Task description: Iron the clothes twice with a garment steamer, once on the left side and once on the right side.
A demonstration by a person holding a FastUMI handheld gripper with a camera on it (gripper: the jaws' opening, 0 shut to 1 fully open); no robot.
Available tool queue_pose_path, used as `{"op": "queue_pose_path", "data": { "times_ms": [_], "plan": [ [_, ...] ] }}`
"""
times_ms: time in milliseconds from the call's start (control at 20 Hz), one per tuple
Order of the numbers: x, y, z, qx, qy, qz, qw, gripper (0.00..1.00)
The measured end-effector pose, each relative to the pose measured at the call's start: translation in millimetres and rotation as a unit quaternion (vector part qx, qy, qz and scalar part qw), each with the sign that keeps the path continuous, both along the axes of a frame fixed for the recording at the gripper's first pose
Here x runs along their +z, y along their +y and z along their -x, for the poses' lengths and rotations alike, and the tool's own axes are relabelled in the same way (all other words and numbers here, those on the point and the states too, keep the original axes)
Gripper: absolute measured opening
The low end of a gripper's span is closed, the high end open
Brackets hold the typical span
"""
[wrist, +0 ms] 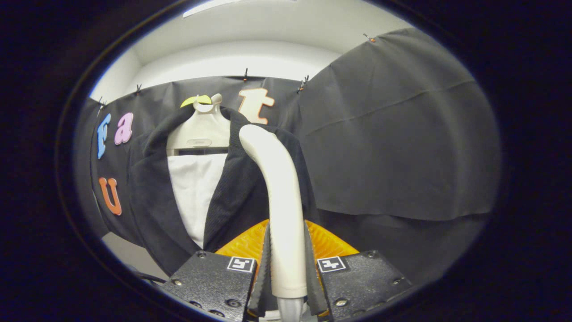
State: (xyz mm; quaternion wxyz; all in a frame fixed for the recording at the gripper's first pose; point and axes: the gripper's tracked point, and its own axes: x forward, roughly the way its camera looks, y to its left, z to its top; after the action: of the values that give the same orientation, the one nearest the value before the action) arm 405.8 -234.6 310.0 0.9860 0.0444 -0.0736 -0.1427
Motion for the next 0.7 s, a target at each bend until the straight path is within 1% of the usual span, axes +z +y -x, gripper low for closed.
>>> {"op": "queue_pose_path", "data": {
  "times_ms": [300,500,700],
  "plan": [
    [-12.9,-1.6,-1.9,-0.018,0.003,0.01,1.0,0.38],
    [-33.5,-2.8,-3.0,-0.023,0.017,0.015,0.999,0.38],
    [-56.5,-8.6,-2.4,-0.025,0.036,0.007,0.999,0.38]
  ]
}}
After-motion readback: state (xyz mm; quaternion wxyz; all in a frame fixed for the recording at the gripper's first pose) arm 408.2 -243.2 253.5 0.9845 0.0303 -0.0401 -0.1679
